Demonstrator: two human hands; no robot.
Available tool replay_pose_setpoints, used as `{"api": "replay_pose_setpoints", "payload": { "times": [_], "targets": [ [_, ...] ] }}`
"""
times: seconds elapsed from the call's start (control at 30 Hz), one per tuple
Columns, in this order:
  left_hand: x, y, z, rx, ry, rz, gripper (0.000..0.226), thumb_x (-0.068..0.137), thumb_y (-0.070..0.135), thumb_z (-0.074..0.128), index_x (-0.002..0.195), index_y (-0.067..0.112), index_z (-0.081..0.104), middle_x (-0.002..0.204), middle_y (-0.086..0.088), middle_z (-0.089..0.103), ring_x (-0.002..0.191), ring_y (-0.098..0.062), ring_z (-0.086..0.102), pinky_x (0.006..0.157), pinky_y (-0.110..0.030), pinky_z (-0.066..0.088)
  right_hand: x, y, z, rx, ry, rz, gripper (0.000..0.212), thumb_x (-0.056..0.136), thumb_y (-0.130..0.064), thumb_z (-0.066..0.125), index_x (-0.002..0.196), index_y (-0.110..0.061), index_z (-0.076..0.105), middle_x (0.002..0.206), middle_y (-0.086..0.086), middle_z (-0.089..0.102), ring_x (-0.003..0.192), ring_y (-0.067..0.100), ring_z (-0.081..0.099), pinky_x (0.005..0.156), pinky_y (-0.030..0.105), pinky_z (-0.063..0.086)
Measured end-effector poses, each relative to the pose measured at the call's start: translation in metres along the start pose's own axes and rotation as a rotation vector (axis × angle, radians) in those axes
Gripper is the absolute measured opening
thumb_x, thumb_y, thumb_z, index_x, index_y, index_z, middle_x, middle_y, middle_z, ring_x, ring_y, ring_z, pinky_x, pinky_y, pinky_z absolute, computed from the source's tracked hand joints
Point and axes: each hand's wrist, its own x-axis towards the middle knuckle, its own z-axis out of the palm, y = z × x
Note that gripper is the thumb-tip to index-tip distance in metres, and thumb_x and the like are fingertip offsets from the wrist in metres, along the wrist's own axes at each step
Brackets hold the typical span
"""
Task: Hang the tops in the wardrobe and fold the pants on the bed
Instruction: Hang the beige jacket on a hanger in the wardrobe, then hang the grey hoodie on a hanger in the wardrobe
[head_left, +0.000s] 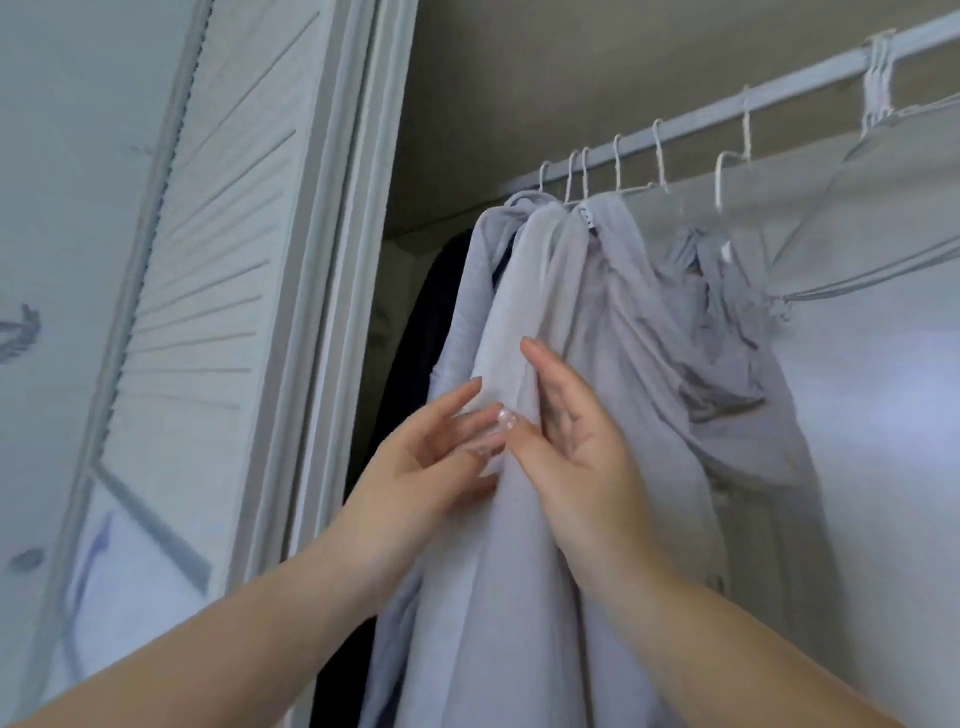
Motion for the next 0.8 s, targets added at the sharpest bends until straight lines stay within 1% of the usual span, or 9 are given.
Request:
{"api": "replay_pose_setpoints", "payload": {
  "times": [0.13,0.2,0.3,0.43,0.5,0.6,0.63,0.73,0.8],
  "targets": [
    [-0.063,0.006,-0.050,0.115,0.073,-0.107,0.039,0.092,0.001,0.053,0.124,0.023,0.058,0.118,0.002,0.068,0.108,-0.013,0.065,0.091,-0.031,0.054,-0.051,-0.010,0.039,0.143,-0.083,0.088,0.044,0.082,-0.015,0.057,0.117,-0.041,0.053,0.143,-0.019,0.043,0.134,-0.007,0.033,0.111,0.018,0.028],
    [-0.105,0.015,-0.078,0.170,0.131,-0.167,0.038,0.093,-0.001,0.051,0.121,0.023,0.060,0.117,0.000,0.068,0.107,-0.015,0.065,0.089,-0.030,0.054,-0.081,-0.019,0.065,0.190,-0.144,0.144,0.047,0.087,-0.007,0.058,0.121,-0.040,0.051,0.143,-0.018,0.043,0.133,-0.007,0.034,0.111,0.017,0.029],
    [-0.172,0.031,-0.114,0.228,0.214,-0.222,0.039,0.093,-0.004,0.048,0.118,0.022,0.063,0.115,0.000,0.069,0.105,-0.018,0.066,0.084,-0.028,0.056,-0.127,-0.036,0.104,0.270,-0.240,0.240,0.051,0.090,0.000,0.057,0.120,-0.040,0.051,0.142,-0.019,0.044,0.129,-0.012,0.037,0.106,0.014,0.034],
    [-0.271,0.065,-0.151,0.295,0.394,-0.311,0.039,0.092,-0.007,0.047,0.114,0.021,0.064,0.113,0.000,0.070,0.101,-0.017,0.067,0.079,-0.025,0.056,-0.193,-0.068,0.165,0.383,-0.370,0.411,0.047,0.090,-0.006,0.059,0.115,-0.045,0.054,0.136,-0.024,0.048,0.123,-0.016,0.040,0.091,0.004,0.039],
    [-0.330,0.092,-0.168,0.320,0.475,-0.352,0.039,0.093,-0.006,0.048,0.113,0.023,0.065,0.113,0.000,0.069,0.101,-0.017,0.067,0.079,-0.025,0.056,-0.231,-0.090,0.199,0.436,-0.446,0.490,0.046,0.091,-0.010,0.060,0.116,-0.048,0.054,0.134,-0.026,0.050,0.121,-0.017,0.042,0.084,0.000,0.039],
    [-0.439,0.155,-0.194,0.414,0.659,-0.427,0.039,0.093,-0.004,0.051,0.111,0.026,0.067,0.113,0.002,0.070,0.101,-0.015,0.067,0.078,-0.023,0.056,-0.291,-0.153,0.262,0.531,-0.628,0.573,0.044,0.090,-0.017,0.061,0.117,-0.051,0.053,0.131,-0.028,0.049,0.110,-0.023,0.047,0.078,-0.003,0.038],
    [-0.465,0.172,-0.200,0.442,0.701,-0.445,0.039,0.093,-0.004,0.050,0.110,0.027,0.067,0.113,0.003,0.070,0.101,-0.014,0.067,0.078,-0.023,0.055,-0.305,-0.170,0.277,0.554,-0.661,0.574,0.044,0.089,-0.019,0.062,0.117,-0.052,0.052,0.131,-0.029,0.049,0.110,-0.023,0.047,0.077,-0.003,0.038],
    [-0.558,0.239,-0.207,0.537,0.894,-0.522,0.036,0.093,-0.005,0.049,0.113,0.022,0.064,0.111,0.002,0.071,0.096,-0.011,0.068,0.078,-0.022,0.055,-0.351,-0.239,0.330,0.654,-0.829,0.608,0.044,0.089,-0.019,0.062,0.115,-0.052,0.053,0.128,-0.028,0.051,0.117,-0.019,0.044,0.081,-0.001,0.040],
    [-0.613,0.280,-0.202,0.551,1.000,-0.520,0.034,0.092,-0.007,0.049,0.109,0.018,0.064,0.105,0.002,0.072,0.088,-0.008,0.068,0.076,-0.021,0.055,-0.377,-0.282,0.360,0.725,-0.935,0.599,0.043,0.089,-0.017,0.062,0.114,-0.050,0.053,0.127,-0.026,0.052,0.119,-0.017,0.043,0.081,0.000,0.039]
  ]
}}
